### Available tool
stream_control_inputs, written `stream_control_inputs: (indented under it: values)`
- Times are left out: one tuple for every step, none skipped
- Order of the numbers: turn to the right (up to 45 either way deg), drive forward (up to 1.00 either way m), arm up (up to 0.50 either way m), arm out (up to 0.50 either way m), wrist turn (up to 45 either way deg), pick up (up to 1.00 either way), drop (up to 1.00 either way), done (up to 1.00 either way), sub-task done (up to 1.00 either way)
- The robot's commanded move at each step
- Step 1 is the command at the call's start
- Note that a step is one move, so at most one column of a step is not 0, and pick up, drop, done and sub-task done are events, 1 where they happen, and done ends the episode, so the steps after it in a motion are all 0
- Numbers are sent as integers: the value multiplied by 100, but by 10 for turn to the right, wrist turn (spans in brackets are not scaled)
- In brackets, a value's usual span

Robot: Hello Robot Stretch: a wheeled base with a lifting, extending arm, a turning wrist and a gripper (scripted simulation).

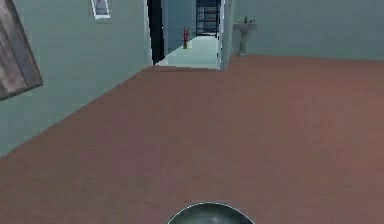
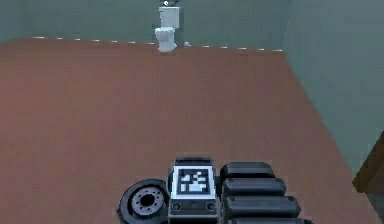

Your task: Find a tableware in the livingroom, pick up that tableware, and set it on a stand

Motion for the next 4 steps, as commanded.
stream_control_inputs:
  values:
    - [0, 100, 0, 0, 0, 0, 0, 0, 0]
    - [0, 100, 0, 0, 0, 0, 0, 0, 0]
    - [0, 100, 0, 0, 0, 0, 0, 0, 0]
    - [0, 100, 0, 0, 0, 0, 0, 0, 0]
